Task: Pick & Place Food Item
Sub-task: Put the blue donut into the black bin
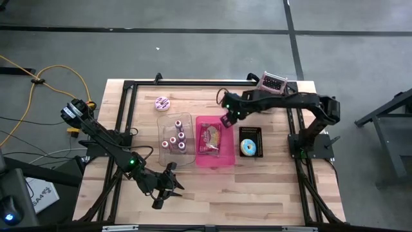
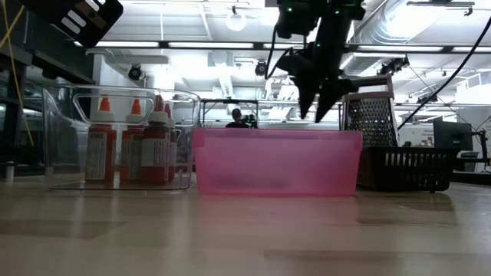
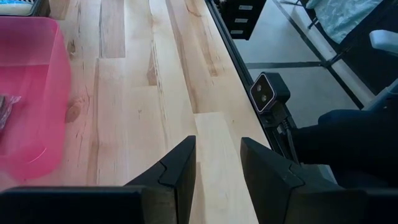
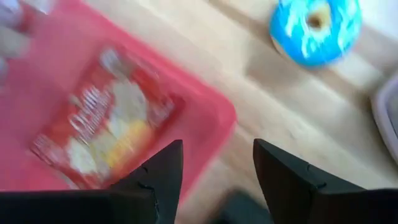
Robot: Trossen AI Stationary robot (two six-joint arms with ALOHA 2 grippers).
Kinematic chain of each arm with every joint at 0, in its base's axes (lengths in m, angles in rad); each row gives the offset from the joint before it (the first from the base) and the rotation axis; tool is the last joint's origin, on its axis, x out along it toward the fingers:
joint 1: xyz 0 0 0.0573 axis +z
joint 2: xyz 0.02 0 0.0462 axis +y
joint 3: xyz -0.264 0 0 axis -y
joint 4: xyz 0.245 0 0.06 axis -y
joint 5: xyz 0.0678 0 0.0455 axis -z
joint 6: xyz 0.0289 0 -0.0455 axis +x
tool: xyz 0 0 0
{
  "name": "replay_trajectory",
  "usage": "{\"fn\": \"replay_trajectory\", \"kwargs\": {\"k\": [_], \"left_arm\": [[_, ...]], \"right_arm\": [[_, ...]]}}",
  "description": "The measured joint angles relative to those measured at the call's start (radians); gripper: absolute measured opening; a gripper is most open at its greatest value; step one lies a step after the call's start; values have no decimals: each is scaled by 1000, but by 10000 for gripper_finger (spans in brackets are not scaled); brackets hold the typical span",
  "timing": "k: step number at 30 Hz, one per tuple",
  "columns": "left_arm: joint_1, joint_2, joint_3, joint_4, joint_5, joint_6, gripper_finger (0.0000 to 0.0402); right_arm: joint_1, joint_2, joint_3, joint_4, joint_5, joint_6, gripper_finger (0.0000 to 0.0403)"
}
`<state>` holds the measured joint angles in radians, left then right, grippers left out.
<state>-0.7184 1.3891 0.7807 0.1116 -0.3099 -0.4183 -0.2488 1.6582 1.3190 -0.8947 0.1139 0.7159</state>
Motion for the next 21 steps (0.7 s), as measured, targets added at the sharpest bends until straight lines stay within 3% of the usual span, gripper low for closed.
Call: {"fn": "replay_trajectory", "kwargs": {"k": [16, 21], "left_arm": [[0, 0, 0, 0, 0, 0, 122], [4, 0, 0, 0, 0, 0, 122]], "right_arm": [[-79, 0, 4, 543, -200, -170, 183], [-153, 4, 109, 507, -240, -217, 183]]}}
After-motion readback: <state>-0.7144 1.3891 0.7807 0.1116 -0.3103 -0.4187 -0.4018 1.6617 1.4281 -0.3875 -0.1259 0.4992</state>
